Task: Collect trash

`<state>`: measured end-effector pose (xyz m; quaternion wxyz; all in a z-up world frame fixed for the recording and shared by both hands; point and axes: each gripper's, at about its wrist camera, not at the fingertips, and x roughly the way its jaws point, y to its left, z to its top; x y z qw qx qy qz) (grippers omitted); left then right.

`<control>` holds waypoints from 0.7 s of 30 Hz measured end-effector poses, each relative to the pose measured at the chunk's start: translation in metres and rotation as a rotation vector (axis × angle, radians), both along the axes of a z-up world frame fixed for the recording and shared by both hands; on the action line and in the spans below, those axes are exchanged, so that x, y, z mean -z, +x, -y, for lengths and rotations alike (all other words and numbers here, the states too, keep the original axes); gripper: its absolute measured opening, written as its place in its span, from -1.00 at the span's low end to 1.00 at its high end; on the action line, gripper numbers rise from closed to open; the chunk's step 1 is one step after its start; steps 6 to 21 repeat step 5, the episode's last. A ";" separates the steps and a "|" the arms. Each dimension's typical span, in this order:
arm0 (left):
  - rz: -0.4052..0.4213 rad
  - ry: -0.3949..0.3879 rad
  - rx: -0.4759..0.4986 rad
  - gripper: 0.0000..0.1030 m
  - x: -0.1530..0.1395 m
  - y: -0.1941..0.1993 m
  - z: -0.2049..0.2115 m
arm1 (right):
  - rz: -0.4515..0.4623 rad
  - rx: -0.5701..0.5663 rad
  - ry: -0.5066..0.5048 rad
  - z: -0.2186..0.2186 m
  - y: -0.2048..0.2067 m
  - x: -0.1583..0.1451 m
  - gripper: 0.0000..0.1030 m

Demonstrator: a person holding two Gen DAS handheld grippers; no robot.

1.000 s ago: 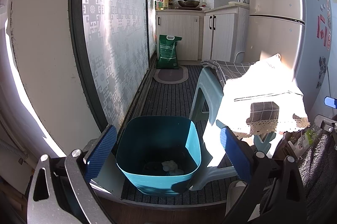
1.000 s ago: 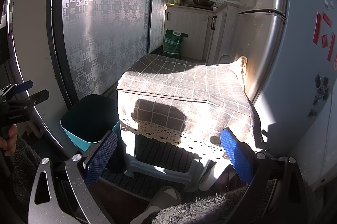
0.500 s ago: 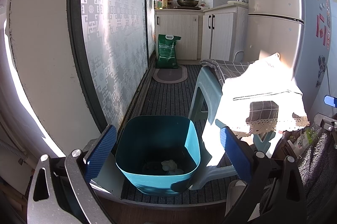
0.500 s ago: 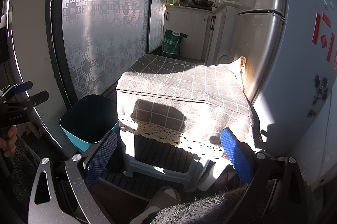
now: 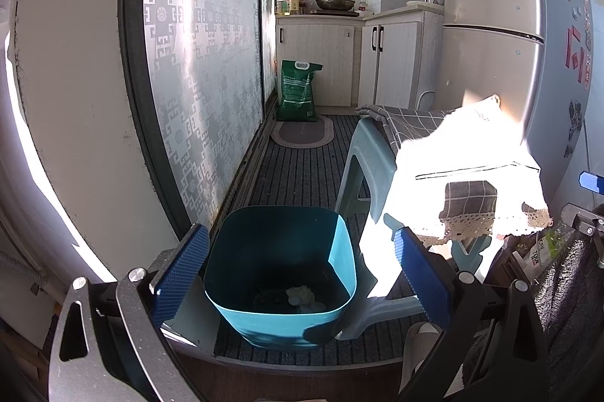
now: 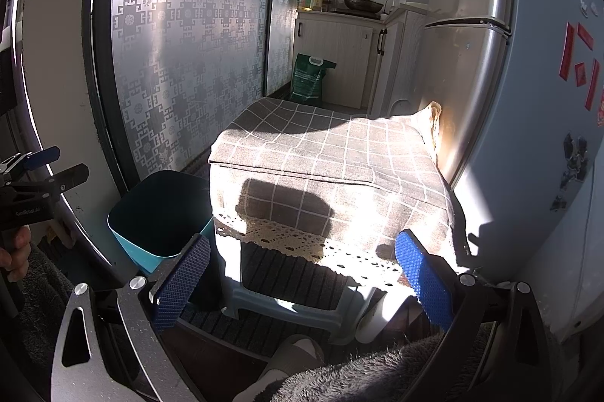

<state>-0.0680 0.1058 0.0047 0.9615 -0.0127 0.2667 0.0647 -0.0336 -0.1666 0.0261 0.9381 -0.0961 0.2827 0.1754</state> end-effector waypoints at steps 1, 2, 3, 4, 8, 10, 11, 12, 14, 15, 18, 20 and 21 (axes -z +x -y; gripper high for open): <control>0.000 0.000 -0.001 0.94 0.000 0.000 0.000 | -0.001 0.000 0.000 0.000 0.000 0.000 0.93; 0.000 0.000 -0.001 0.94 0.000 0.000 0.000 | -0.001 0.000 0.000 0.000 0.000 0.000 0.93; -0.001 0.001 -0.001 0.94 0.000 0.000 0.000 | 0.000 0.000 0.000 0.000 0.000 0.000 0.93; -0.001 0.002 0.000 0.94 -0.001 0.000 0.000 | -0.001 0.000 0.000 0.000 0.000 0.000 0.93; 0.000 0.004 0.001 0.94 -0.001 0.000 0.001 | 0.000 0.000 0.000 0.000 0.000 0.000 0.93; 0.000 0.004 0.001 0.94 -0.001 0.000 0.001 | 0.000 0.000 0.000 0.000 0.000 0.000 0.93; 0.000 0.004 0.001 0.94 -0.001 0.000 0.001 | 0.000 0.000 0.000 0.000 0.000 0.000 0.93; 0.000 0.004 0.001 0.94 -0.001 0.000 0.001 | 0.000 0.000 0.000 0.000 0.000 0.000 0.93; 0.000 0.004 0.001 0.94 -0.001 0.000 0.001 | 0.000 0.000 0.000 0.000 0.000 0.000 0.93; 0.000 0.004 0.001 0.94 -0.001 0.000 0.001 | 0.000 0.000 0.000 0.000 0.000 0.000 0.93; 0.000 0.004 0.001 0.94 -0.001 0.000 0.001 | 0.000 0.000 0.000 0.000 0.000 0.000 0.93; 0.000 0.004 0.001 0.94 -0.001 0.000 0.001 | 0.000 0.000 0.000 0.000 0.000 0.000 0.93; 0.000 0.004 0.001 0.94 -0.001 0.000 0.001 | 0.000 0.000 0.000 0.000 0.000 0.000 0.93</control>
